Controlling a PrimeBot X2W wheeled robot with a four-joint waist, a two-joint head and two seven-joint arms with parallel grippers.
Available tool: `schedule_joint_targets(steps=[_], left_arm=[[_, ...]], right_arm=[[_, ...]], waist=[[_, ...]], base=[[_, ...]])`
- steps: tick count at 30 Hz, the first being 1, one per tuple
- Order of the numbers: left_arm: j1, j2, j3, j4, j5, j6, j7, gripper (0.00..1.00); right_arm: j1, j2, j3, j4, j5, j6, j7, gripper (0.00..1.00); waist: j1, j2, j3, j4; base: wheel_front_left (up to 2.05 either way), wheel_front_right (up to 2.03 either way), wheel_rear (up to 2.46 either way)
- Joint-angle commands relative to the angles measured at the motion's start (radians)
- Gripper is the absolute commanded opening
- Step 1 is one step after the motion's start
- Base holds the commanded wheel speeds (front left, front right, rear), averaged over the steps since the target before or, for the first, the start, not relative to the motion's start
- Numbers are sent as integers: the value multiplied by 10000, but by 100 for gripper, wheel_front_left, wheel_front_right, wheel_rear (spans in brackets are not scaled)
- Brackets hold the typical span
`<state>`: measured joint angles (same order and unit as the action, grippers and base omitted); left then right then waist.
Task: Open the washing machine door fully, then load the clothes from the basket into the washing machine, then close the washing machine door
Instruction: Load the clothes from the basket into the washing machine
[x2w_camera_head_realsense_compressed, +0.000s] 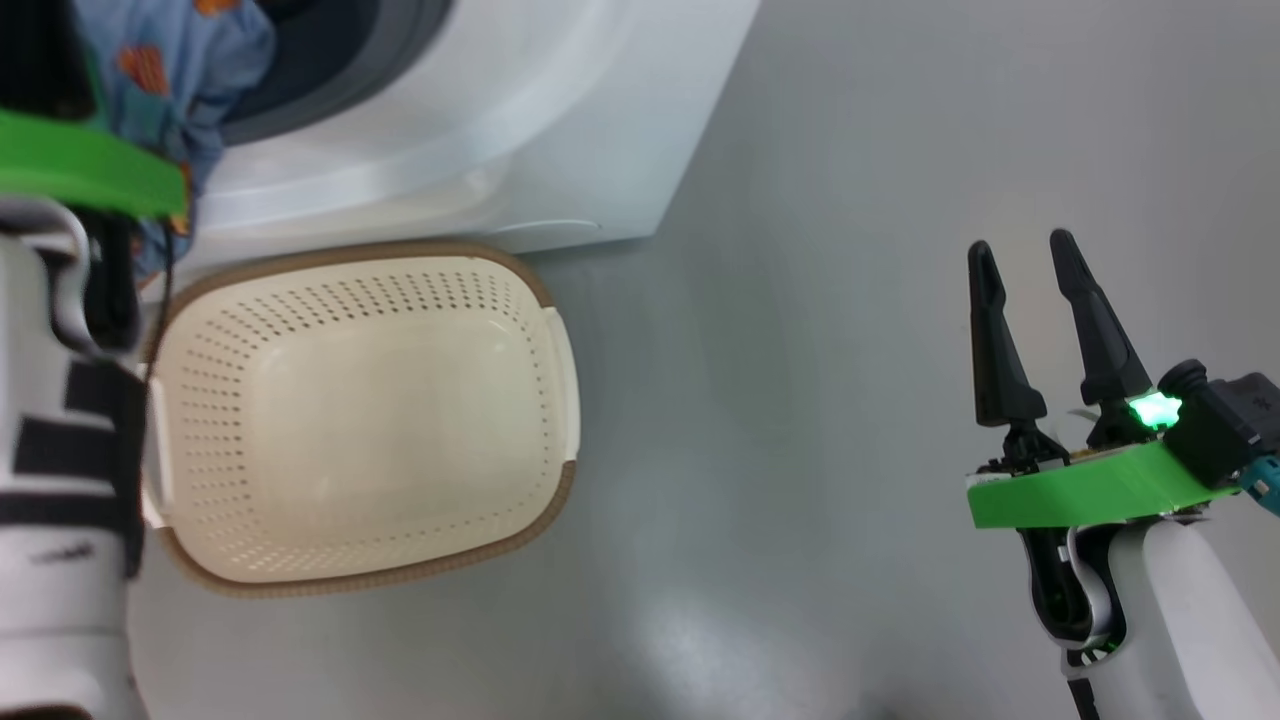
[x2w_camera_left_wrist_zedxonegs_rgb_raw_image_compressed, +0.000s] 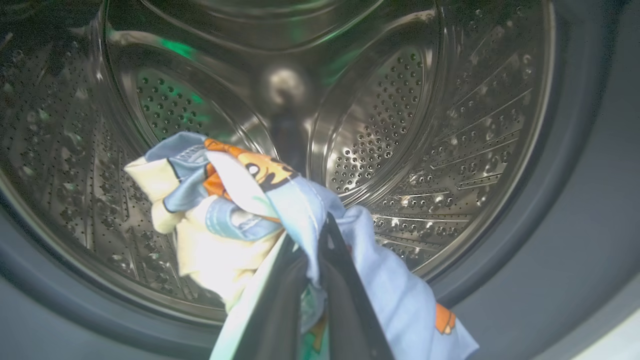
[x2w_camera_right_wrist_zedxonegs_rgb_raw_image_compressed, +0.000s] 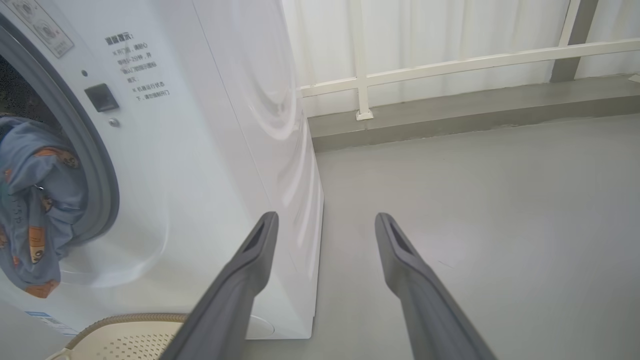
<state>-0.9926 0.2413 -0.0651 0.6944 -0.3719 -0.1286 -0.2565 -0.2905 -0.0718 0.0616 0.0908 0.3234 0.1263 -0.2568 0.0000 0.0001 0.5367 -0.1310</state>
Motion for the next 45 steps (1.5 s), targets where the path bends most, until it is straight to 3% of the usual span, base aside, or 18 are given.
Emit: schedule_joint_targets(steps=[1, 11, 16, 23, 24, 25, 26, 27, 36, 45], left_arm=[[-690, 580, 160, 371, -181, -21, -53, 0], [-3203, 1188, -108, 2476, -218, -21, -53, 0], [-3864, 1515, 7, 1407, -40, -21, -53, 0], [-3710, 1558, 675, 96, 501, -21, -53, 0], [-3586, 1516, 685, 144, 565, -21, -53, 18], [-3477, 1524, 642, 206, 671, -21, -53, 44], [-3385, 1532, 667, 319, 748, -21, -53, 88], [-3309, 1511, 730, 504, 758, -21, -53, 100], [-3081, 1417, 1122, 1285, 890, -21, -53, 100], [-2287, 1111, 1649, 1078, 1177, -3, -53, 100]], right_arm=[[-171, 26, 263, -262, 134, 44, -49, 100], [-539, 180, 495, -298, 233, 44, -49, 100], [-661, 206, 471, -365, 264, 44, -49, 100], [-719, 213, 472, -416, 443, 44, -49, 100], [-721, 213, 478, -413, 463, 44, -49, 100], [-721, 213, 491, -407, 483, 44, -49, 100], [-720, 213, 509, -400, 505, 44, -49, 100], [-720, 214, 527, -392, 526, 44, -49, 100], [-717, 215, 569, -366, 570, 44, -49, 100], [-673, 215, 548, -319, 463, 44, -49, 100]], waist=[[0, -1, 409, -381], [0, -1, 1038, -1041], [0, -1, 1279, -1259], [0, -1, 1440, -1367], [0, -1, 1441, -1370], [0, -1, 1441, -1376], [0, -1, 1435, -1380], [0, -1, 1427, -1381], [0, -1, 1324, -1299], [0, -1, 1044, -1188]], base=[[0, 0, 0], [0, 0, 0], [0, 0, 0], [0, 0, 0], [0, 0, 0], [0, 0, 0], [0, 0, 0], [0, 0, 0], [0, 0, 0], [0, 0, 0]])
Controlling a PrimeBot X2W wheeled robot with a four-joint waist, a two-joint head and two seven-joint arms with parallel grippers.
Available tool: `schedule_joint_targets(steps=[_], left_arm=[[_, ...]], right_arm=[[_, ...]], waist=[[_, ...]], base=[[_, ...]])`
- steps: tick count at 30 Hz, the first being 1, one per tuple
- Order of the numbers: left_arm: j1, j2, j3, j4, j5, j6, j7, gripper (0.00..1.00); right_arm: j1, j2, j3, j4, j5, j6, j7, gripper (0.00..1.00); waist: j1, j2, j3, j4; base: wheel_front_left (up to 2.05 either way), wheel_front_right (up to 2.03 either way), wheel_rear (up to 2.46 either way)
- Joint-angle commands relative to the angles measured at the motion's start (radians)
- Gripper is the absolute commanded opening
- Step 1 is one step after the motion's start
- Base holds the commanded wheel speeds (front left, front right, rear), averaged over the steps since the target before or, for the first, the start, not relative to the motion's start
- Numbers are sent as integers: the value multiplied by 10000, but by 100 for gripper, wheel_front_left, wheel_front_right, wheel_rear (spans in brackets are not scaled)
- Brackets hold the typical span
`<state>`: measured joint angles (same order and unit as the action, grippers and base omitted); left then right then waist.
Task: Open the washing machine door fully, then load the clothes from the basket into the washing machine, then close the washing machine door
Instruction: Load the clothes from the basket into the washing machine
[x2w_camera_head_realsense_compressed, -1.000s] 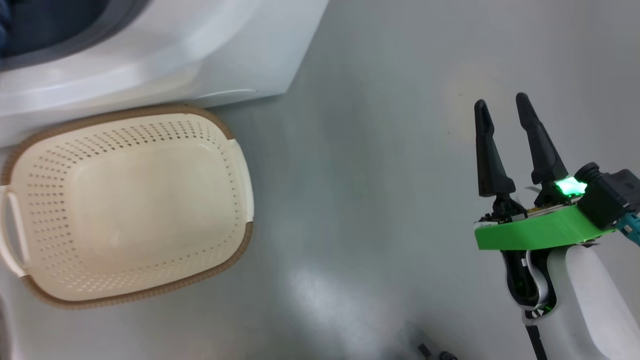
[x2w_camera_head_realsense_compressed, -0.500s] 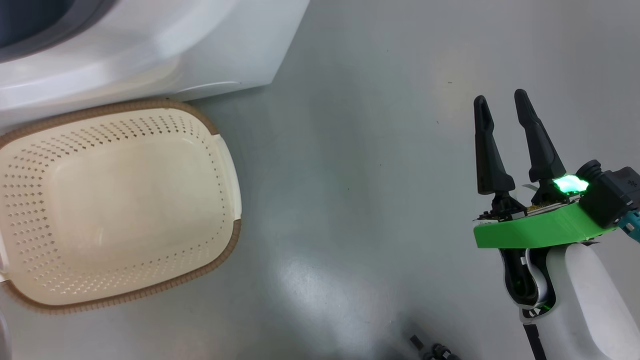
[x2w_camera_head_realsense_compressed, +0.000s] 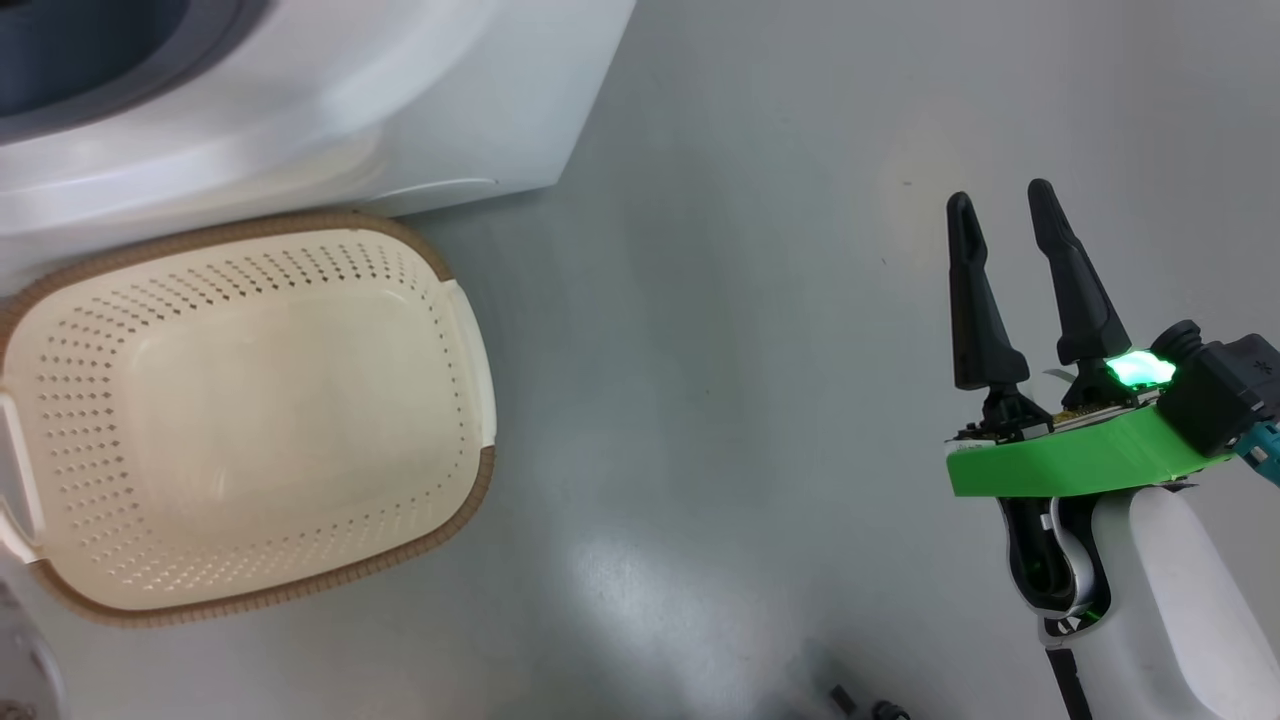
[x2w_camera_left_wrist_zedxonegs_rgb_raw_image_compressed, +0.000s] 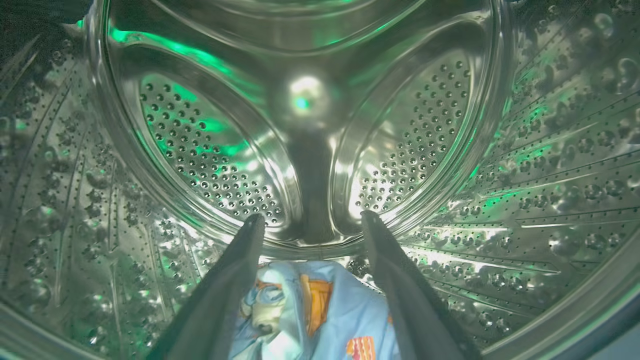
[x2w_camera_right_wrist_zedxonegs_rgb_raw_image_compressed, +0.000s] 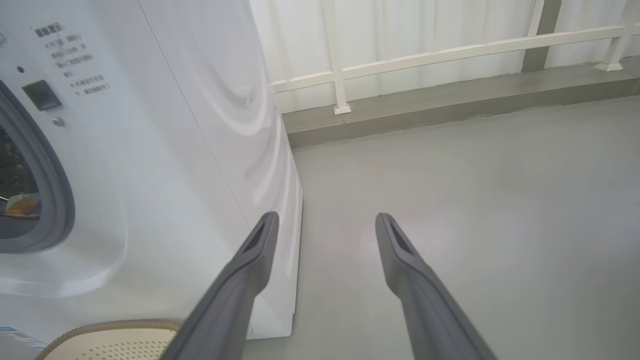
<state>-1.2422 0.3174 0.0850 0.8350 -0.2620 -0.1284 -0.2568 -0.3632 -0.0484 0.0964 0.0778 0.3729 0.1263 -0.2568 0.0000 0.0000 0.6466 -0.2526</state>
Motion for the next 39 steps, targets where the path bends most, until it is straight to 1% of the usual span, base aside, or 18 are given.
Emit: schedule_joint_targets(steps=[1, 8, 13, 15, 22, 30, 39], left_arm=[[334, 296, 220, -368, 112, -6, -49, 100], [1342, -216, 713, -676, 290, -12, -49, 100], [2249, -598, 874, -1017, 516, -17, -49, 100], [2440, -656, 876, -1077, 569, -18, -49, 100], [3849, -1024, 709, -1640, 775, -21, -49, 100], [5257, -1589, 687, -2326, 763, -22, -49, 100], [6860, -1995, 1121, -3058, 969, -22, -49, 100]], right_arm=[[69, -19, 195, -183, -53, 44, -49, 100], [190, -19, 109, -121, -238, 44, -49, 100], [252, -43, 93, -34, -351, 44, -49, 100], [270, -71, 96, -14, -358, 44, -49, 100], [500, -334, 157, 144, -382, 44, -49, 100], [962, -636, 92, 330, -359, 44, -49, 100], [1504, -870, 53, 416, -333, 44, -49, 100]], waist=[[0, 0, -101, 44], [0, 0, -518, 240], [0, 0, -923, 420], [0, 0, -1011, 458], [0, 0, -1699, 760], [0, 0, -2528, 1179], [0, 0, -3397, 1484]], base=[[0, 0, 0], [0, 0, 0], [0, 0, 0], [0, 0, 0], [0, 0, 0], [0, 0, 0], [0, 0, 0]])
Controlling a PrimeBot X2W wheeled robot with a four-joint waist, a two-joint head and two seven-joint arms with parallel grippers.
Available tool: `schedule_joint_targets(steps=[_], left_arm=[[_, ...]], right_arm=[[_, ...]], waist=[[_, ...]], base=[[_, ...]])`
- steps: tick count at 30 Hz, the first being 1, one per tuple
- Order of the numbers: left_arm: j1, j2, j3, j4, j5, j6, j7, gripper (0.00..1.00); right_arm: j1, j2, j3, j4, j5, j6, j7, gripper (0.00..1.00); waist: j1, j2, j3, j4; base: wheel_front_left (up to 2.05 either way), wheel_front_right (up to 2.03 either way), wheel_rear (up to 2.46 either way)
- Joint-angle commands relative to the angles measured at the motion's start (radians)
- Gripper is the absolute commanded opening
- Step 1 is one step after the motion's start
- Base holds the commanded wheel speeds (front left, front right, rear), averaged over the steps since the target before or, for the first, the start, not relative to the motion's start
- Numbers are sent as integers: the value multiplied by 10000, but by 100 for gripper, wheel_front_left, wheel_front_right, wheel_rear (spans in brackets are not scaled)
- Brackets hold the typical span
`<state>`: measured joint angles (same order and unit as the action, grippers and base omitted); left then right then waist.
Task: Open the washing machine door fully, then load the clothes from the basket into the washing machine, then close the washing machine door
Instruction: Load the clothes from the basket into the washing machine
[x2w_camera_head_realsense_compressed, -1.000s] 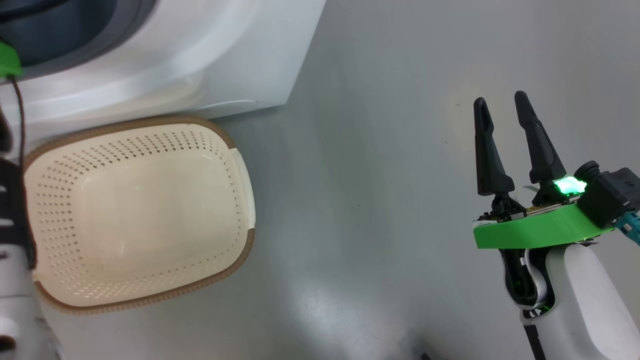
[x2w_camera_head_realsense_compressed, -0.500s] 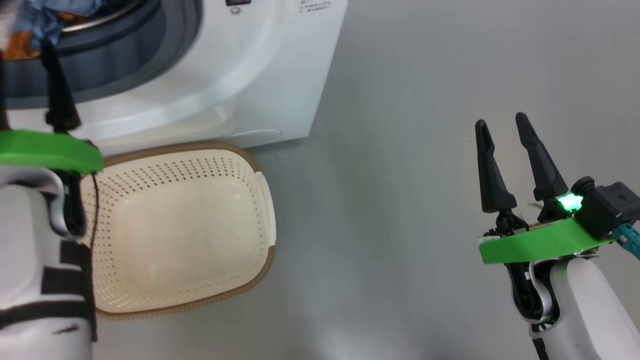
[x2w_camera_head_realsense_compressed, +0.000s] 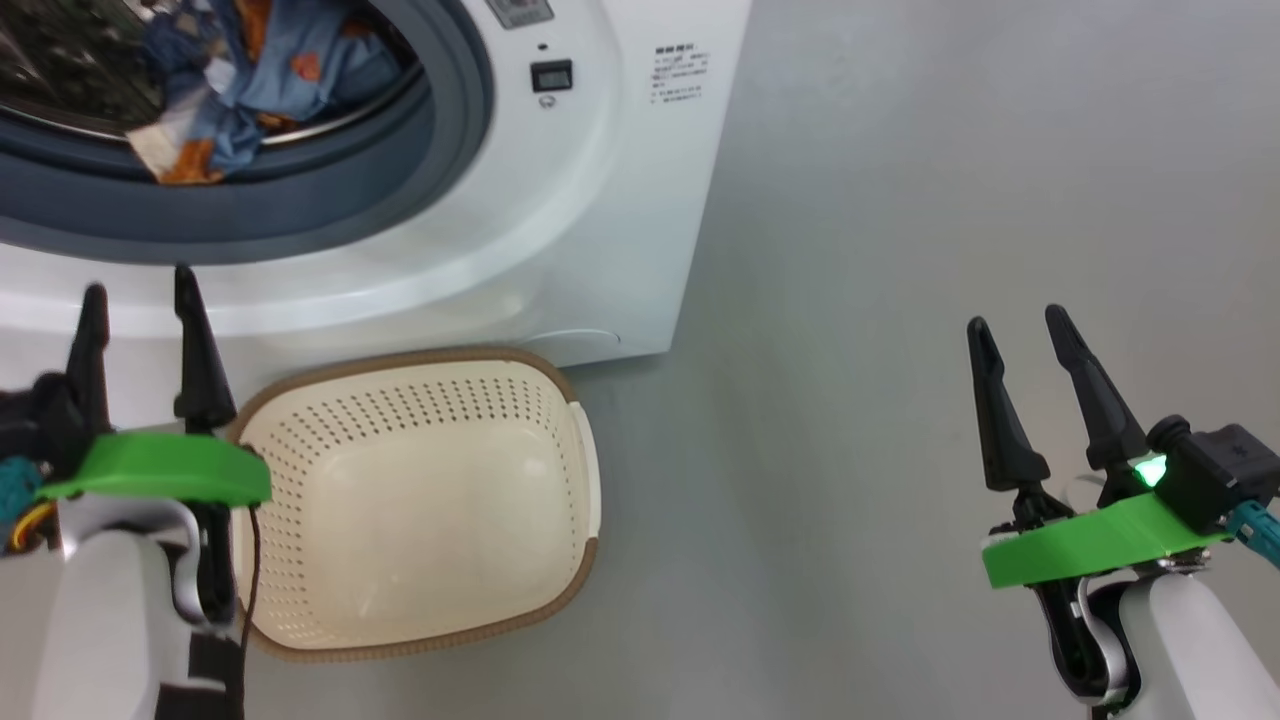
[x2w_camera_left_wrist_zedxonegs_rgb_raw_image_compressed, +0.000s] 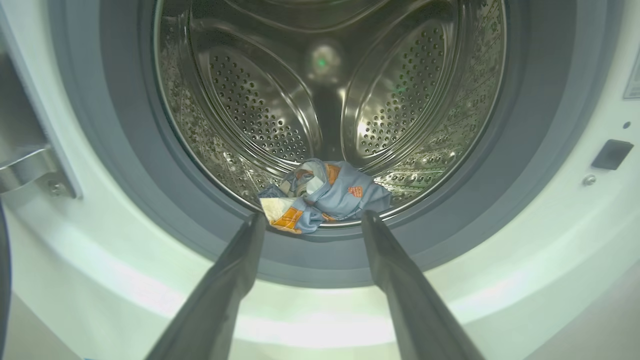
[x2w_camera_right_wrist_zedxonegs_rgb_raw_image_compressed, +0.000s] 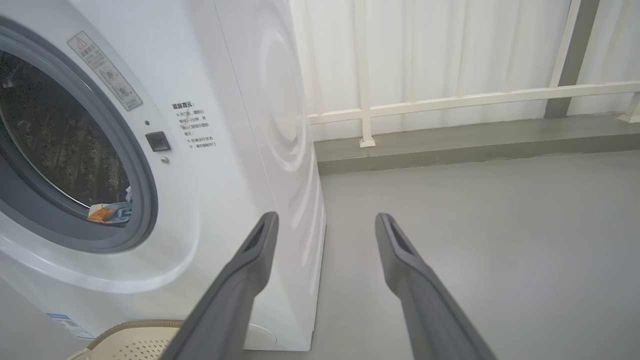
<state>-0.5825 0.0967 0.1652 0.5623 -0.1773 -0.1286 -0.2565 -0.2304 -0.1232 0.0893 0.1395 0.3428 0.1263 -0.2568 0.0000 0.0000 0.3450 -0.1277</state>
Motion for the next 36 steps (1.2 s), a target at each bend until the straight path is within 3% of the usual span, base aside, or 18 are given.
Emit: schedule_joint_targets(steps=[1, 15, 36], left_arm=[[409, 172, 373, -399, 161, -20, -53, 100], [2269, -163, 533, -1335, 508, -21, -53, 100], [4149, -440, 389, -2520, 610, -21, -53, 100]], right_arm=[[233, -155, 123, -195, -30, 44, -49, 100], [1018, -409, -58, -118, 5, 44, -49, 100], [1611, -494, -301, -192, 1, 44, -49, 100]], waist=[[0, 0, -464, 267], [0, 0, -1441, 663], [0, 0, -2033, 1023]], base=[[0, 0, 0], [0, 0, 0], [0, 0, 0]])
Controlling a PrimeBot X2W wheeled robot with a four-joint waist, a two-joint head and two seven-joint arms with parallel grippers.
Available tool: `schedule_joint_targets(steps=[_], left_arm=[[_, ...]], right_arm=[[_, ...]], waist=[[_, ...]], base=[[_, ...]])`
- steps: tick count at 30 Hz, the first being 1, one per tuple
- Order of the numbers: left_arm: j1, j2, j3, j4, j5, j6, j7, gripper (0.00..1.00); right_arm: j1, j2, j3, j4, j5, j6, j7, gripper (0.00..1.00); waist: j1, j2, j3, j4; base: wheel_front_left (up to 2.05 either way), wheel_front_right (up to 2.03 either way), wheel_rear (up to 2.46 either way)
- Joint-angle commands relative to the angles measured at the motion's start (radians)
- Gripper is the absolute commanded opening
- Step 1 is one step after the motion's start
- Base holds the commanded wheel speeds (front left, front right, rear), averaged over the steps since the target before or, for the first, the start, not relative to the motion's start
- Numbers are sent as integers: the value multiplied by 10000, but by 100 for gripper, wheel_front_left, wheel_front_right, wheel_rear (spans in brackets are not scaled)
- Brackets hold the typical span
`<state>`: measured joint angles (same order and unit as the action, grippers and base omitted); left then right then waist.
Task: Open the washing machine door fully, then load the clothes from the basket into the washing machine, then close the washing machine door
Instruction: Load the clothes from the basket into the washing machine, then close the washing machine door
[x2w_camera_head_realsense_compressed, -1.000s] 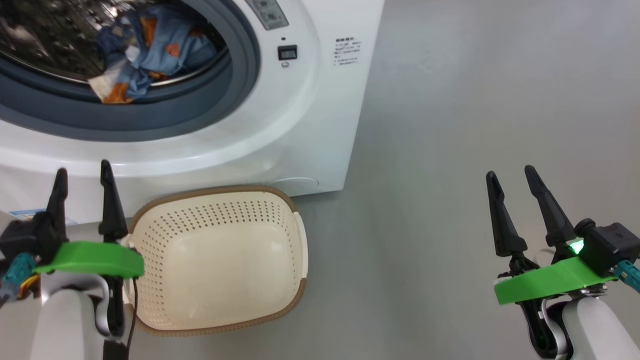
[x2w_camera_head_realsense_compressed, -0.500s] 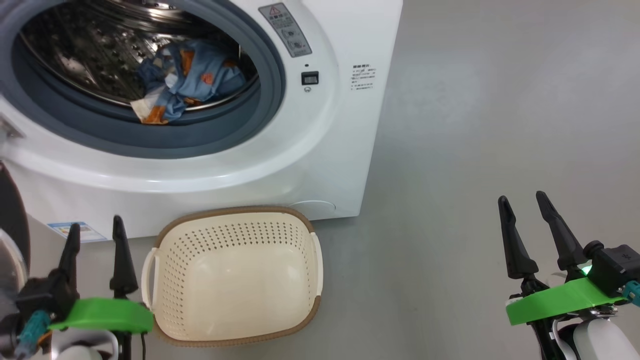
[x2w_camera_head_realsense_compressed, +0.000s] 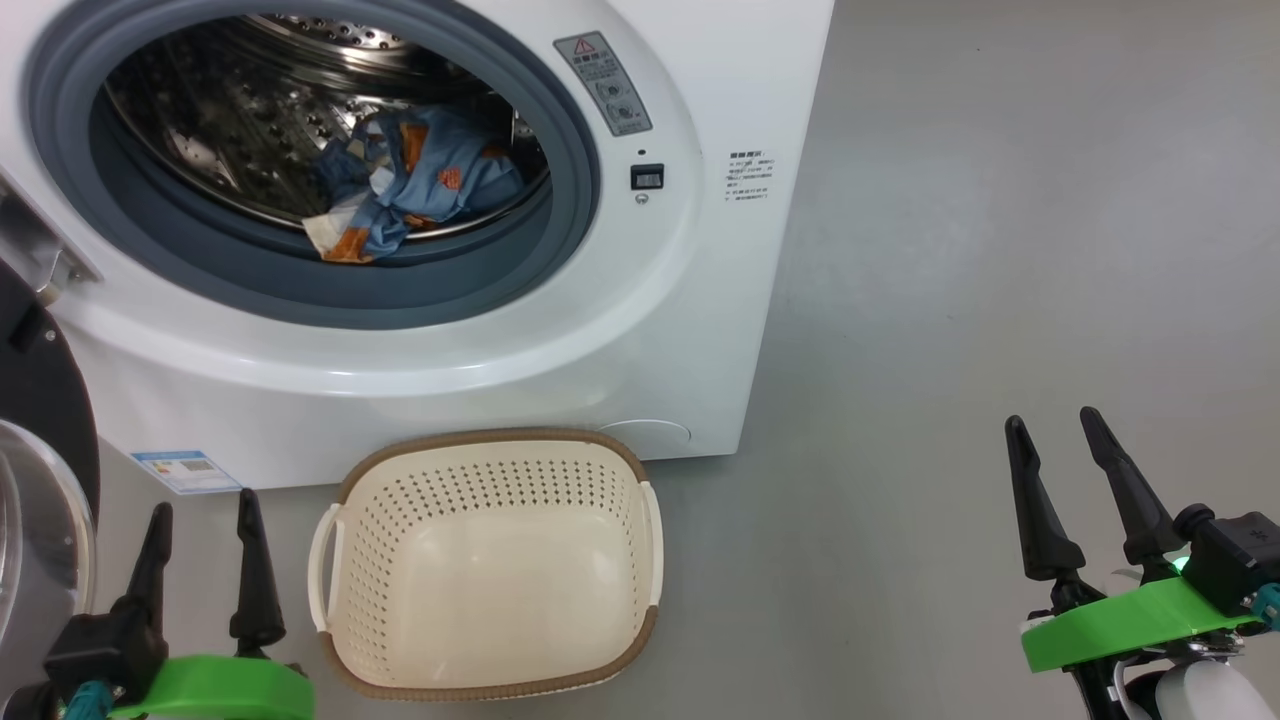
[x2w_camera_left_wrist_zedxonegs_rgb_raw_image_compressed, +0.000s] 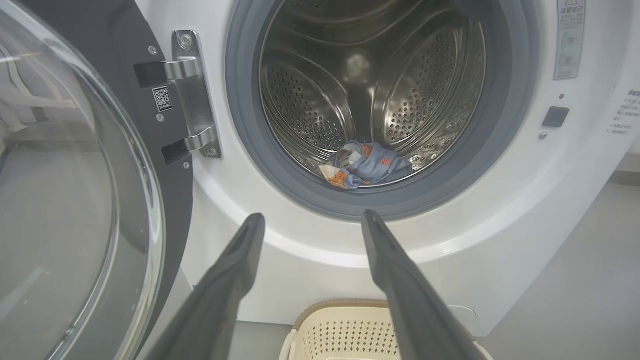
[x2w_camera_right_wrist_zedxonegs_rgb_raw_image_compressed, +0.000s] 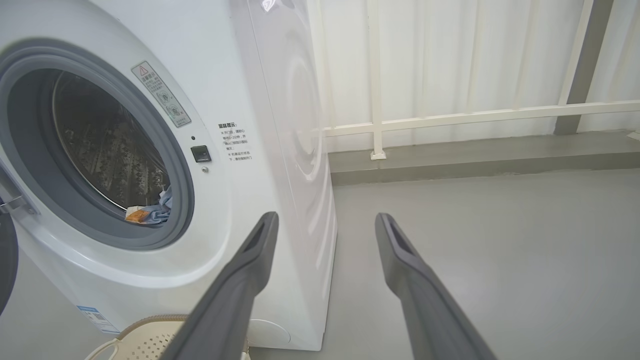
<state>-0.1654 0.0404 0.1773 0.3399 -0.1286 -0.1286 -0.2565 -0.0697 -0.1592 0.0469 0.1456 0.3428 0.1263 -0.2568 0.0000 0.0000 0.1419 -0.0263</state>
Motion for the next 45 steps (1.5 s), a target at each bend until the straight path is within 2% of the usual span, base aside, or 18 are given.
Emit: schedule_joint_targets(steps=[1, 28, 45], left_arm=[[-11, 121, 264, -313, 133, -21, -53, 100], [208, 103, -43, -559, 61, -21, -53, 100], [319, 102, -135, -601, -42, -21, -53, 100]], right_arm=[[12, -131, 117, -259, 0, 44, -49, 100], [121, -105, 153, -278, -3, 44, -49, 100], [142, -138, 162, -267, 1, 44, -49, 100]], waist=[[0, 0, -7, 17], [0, 0, -126, 36], [0, 0, -156, 69]], base=[[0, 0, 0], [-2, 2, 0], [-86, 86, 0]])
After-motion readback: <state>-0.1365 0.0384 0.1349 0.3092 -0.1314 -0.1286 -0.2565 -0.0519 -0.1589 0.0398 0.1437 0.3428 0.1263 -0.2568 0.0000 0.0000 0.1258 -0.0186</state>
